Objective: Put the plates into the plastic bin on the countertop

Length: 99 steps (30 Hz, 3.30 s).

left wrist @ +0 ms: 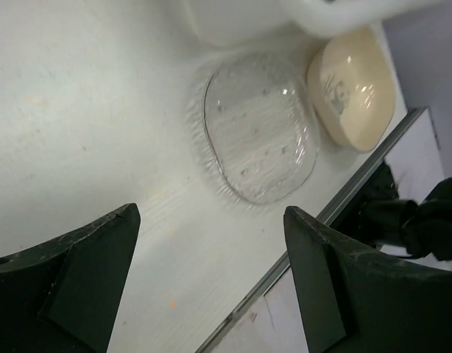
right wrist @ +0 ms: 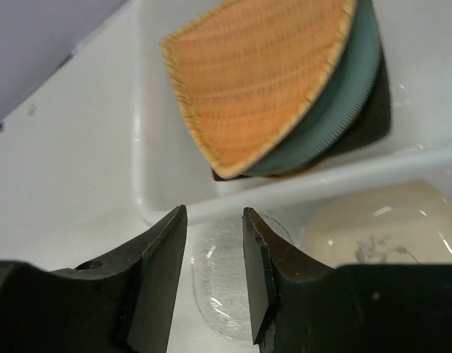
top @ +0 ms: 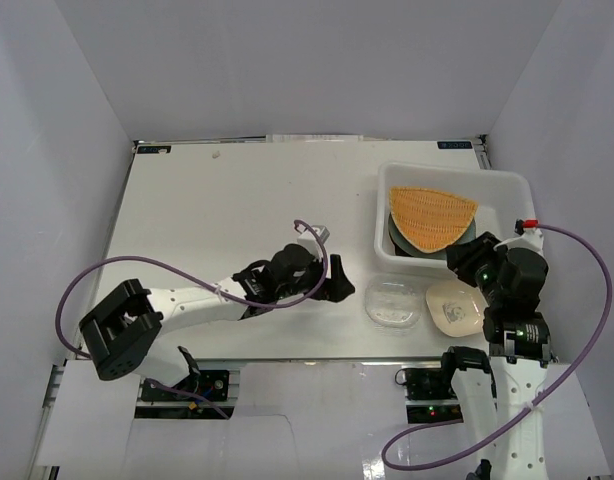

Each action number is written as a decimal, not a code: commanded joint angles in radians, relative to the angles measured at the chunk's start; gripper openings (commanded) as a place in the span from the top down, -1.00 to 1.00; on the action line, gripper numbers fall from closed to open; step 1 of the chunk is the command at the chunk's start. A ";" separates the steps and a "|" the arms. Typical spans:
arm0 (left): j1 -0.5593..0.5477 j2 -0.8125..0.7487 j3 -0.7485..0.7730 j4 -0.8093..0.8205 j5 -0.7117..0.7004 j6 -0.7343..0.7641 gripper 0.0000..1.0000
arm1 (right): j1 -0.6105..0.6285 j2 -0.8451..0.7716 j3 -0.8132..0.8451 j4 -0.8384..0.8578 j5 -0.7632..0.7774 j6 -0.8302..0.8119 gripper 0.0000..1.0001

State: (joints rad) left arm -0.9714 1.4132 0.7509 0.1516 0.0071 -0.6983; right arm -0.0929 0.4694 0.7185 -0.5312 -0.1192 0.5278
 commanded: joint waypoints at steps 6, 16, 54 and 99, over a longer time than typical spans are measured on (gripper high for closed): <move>-0.096 0.042 0.027 0.094 -0.018 0.014 -0.82 | 0.004 -0.055 -0.100 -0.320 0.413 0.093 -0.26; -0.148 0.233 0.080 0.115 -0.065 0.074 -0.79 | 0.001 0.092 -0.137 -0.345 0.685 0.328 -0.51; -0.173 0.436 0.164 -0.007 -0.366 0.088 1.00 | -0.154 0.252 -0.355 -0.076 0.204 0.166 0.85; -0.003 0.025 0.574 -0.215 -0.414 0.218 1.00 | 0.067 0.974 0.326 0.390 0.271 -0.068 0.79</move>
State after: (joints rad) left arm -0.9966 1.4132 1.2259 -0.1272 -0.4484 -0.5137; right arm -0.0170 1.4441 1.0321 -0.2501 0.2165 0.4633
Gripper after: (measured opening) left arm 0.019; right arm 0.104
